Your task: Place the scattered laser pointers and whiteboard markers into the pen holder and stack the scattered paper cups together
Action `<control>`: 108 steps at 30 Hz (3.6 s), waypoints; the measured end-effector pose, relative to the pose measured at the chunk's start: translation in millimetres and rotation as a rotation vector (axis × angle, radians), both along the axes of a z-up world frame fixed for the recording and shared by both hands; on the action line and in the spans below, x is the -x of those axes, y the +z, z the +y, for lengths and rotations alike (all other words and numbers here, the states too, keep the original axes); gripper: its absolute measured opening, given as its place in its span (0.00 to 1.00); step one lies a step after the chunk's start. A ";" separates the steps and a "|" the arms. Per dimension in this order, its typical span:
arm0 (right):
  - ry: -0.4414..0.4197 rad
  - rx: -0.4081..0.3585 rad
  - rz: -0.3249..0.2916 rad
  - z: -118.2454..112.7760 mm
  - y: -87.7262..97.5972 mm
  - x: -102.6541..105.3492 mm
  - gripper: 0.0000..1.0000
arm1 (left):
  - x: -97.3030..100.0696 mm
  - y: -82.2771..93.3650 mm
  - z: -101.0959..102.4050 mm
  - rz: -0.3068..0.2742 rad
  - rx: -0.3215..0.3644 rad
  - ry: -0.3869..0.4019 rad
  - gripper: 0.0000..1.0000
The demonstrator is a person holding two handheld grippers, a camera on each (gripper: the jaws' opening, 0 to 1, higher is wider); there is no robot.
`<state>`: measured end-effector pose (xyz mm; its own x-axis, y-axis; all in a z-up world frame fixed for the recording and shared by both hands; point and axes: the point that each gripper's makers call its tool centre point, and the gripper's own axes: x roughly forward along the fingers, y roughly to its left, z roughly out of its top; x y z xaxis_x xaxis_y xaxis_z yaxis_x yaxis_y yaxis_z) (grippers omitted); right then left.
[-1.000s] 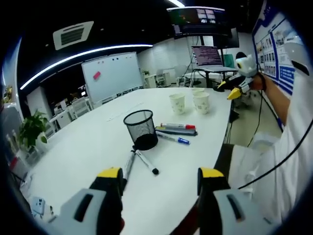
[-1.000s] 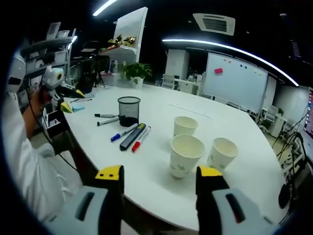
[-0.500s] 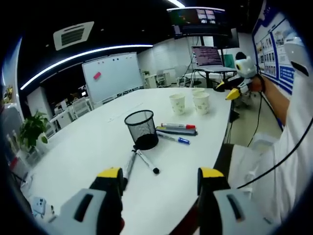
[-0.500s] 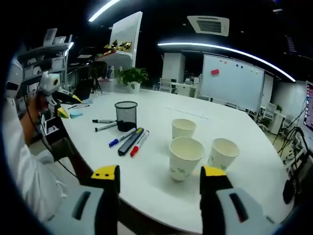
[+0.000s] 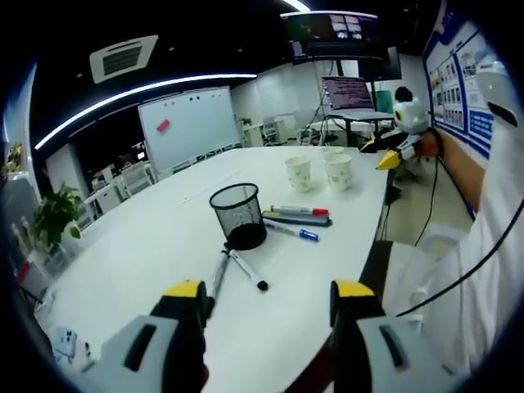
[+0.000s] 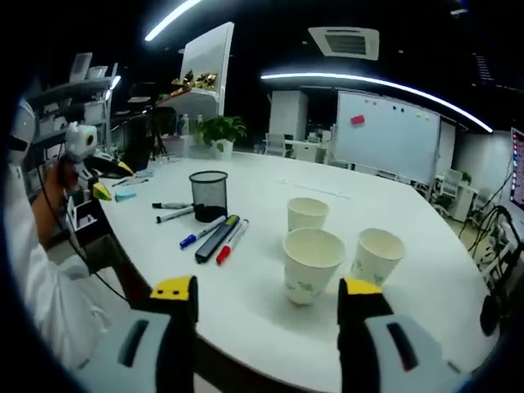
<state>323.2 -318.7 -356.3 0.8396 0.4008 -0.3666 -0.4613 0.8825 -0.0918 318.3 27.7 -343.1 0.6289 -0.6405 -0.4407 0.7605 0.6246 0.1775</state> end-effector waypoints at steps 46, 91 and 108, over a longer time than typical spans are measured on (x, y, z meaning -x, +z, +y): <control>-0.084 -0.002 0.010 -8.4 -34.6 -18.7 0.70 | 0.2 -11.3 -0.9 0.031 0.004 -0.005 0.62; -0.142 0.020 -0.003 -16.5 -40.4 -37.9 0.70 | -1.9 -18.4 6.2 0.042 -0.007 0.013 0.62; -0.151 0.034 0.007 -11.8 -51.5 -44.4 0.69 | -0.6 -18.7 4.0 0.044 -0.017 0.004 0.62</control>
